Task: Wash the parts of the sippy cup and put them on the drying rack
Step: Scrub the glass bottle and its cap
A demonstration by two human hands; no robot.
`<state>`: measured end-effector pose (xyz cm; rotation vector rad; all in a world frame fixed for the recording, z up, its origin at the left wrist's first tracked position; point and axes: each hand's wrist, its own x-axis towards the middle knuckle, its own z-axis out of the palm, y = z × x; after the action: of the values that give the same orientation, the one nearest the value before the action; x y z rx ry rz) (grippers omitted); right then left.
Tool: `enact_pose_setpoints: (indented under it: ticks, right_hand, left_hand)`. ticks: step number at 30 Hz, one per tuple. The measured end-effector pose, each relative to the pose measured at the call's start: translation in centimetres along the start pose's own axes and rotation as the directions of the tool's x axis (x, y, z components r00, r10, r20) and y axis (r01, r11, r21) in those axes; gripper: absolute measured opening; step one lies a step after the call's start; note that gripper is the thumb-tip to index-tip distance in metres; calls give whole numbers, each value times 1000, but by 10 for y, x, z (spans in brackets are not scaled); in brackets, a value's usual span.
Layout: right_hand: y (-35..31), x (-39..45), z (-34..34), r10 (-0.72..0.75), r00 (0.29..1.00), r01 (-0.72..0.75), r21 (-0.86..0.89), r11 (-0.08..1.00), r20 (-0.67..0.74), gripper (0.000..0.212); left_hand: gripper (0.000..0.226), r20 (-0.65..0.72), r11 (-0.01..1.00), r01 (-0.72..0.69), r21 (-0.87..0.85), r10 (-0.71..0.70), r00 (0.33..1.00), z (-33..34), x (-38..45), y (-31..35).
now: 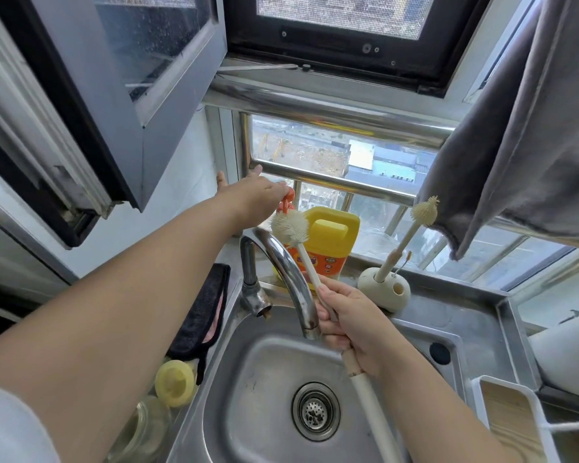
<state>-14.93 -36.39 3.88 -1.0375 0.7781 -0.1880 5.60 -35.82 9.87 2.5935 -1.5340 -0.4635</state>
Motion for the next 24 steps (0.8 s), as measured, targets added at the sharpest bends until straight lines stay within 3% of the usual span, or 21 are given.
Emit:
enact_pose_setpoints:
  ticks: [5, 10, 12, 14, 18, 20, 24]
  right_hand:
    - [0, -3, -2, -8, 1000, 8, -18, 1000, 3, 28]
    - [4, -14, -11, -15, 1000, 15, -13, 1000, -18, 29]
    - [6, -25, -19, -36, 998, 37, 9, 999, -55, 29]
    - [10, -39, -28, -41, 993, 43, 21, 999, -107, 28]
    - [37, -70, -48, 6, 974, -14, -33, 999, -226, 29]
    - [61, -83, -54, 72, 959, -86, -41, 995, -273, 30]
    - [100, -100, -41, 212, 952, -223, -26, 974, -220, 30]
  left_hand:
    - [45, -2, 1000, -9, 20, 9, 1000, 2, 4, -1]
    - [42, 28, 995, 42, -86, -40, 999, 4, 2, 10]
    - [41, -63, 991, 36, -126, -44, 997, -1, -10, 19]
    - [39, -235, 954, -34, -299, -39, 971, -3, -29, 22]
    - [42, -554, 819, -251, -516, -95, 827, 20, -91, 9]
    - [42, -602, 777, -310, -548, -109, 791, 43, -131, -3]
    - [29, -543, 699, -259, -667, -217, 811, 92, -187, -38]
